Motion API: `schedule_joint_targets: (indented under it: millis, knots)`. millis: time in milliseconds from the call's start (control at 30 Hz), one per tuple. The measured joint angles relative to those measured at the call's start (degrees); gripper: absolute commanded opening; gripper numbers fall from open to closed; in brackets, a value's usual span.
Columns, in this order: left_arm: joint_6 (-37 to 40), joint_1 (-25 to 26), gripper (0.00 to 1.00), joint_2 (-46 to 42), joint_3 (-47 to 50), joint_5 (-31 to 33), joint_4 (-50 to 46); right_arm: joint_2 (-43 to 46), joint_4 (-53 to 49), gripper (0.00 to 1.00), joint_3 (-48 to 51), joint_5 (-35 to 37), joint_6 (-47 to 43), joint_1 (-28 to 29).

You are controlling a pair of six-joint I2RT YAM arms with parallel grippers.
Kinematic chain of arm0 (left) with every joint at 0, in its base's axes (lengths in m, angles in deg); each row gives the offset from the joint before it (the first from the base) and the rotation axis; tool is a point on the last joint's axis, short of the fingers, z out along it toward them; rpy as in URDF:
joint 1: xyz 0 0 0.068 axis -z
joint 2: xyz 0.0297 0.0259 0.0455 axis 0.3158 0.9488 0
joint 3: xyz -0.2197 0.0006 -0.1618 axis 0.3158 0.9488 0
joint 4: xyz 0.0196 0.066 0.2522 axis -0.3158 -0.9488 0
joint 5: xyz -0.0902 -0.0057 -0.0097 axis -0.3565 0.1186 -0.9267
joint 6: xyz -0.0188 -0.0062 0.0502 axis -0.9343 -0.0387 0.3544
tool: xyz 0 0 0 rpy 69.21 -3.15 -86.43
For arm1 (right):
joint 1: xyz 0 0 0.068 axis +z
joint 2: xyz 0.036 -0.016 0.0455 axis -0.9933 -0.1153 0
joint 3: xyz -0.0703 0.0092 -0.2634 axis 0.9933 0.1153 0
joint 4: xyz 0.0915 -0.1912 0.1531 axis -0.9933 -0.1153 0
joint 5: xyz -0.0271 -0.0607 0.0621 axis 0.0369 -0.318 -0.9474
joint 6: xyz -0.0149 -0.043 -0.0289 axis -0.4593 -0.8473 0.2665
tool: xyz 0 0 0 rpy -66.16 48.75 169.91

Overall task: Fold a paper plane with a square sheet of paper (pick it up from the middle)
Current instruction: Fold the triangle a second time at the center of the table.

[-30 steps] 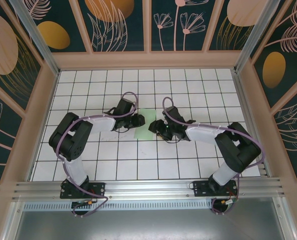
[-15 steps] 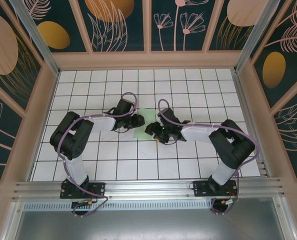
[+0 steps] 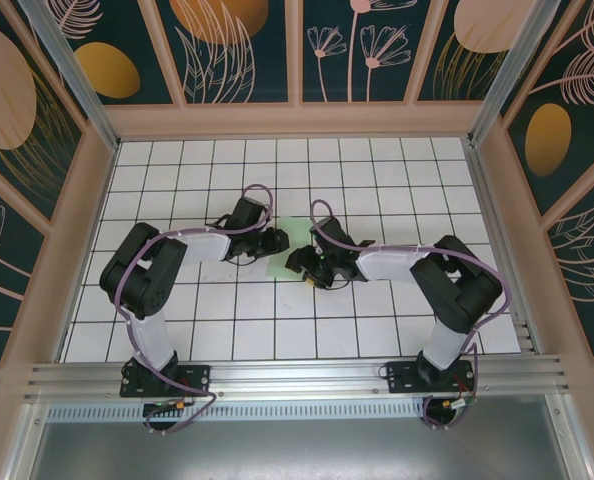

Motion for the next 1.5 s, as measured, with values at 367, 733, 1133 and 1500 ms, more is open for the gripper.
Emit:
schedule_joint_targets:
  millis: [367, 733, 1133, 1500]
  knots:
    - [0.0, 0.0, 0.38, 0.0, 0.0, 0.0, 0.0, 0.7, 7.1, 0.28, 4.4, 1.2, 6.3, 0.0]
    - [0.0, 0.0, 0.42, -2.8, 1.1, -1.9, 0.5, 1.7, 9.9, 0.0, 7.5, 2.7, 10.4, 0.2]
    - [0.7, 0.0, 0.41, -5.8, 1.4, -4.5, 4.7, 2.8, 2.9, 0.0, 7.3, -2.9, 1.7, 0.2]
    - [1.8, 0.0, 0.36, -0.8, 1.1, -0.7, 1.7, 5.1, 4.0, 0.02, 7.3, -2.6, 1.3, 0.3]
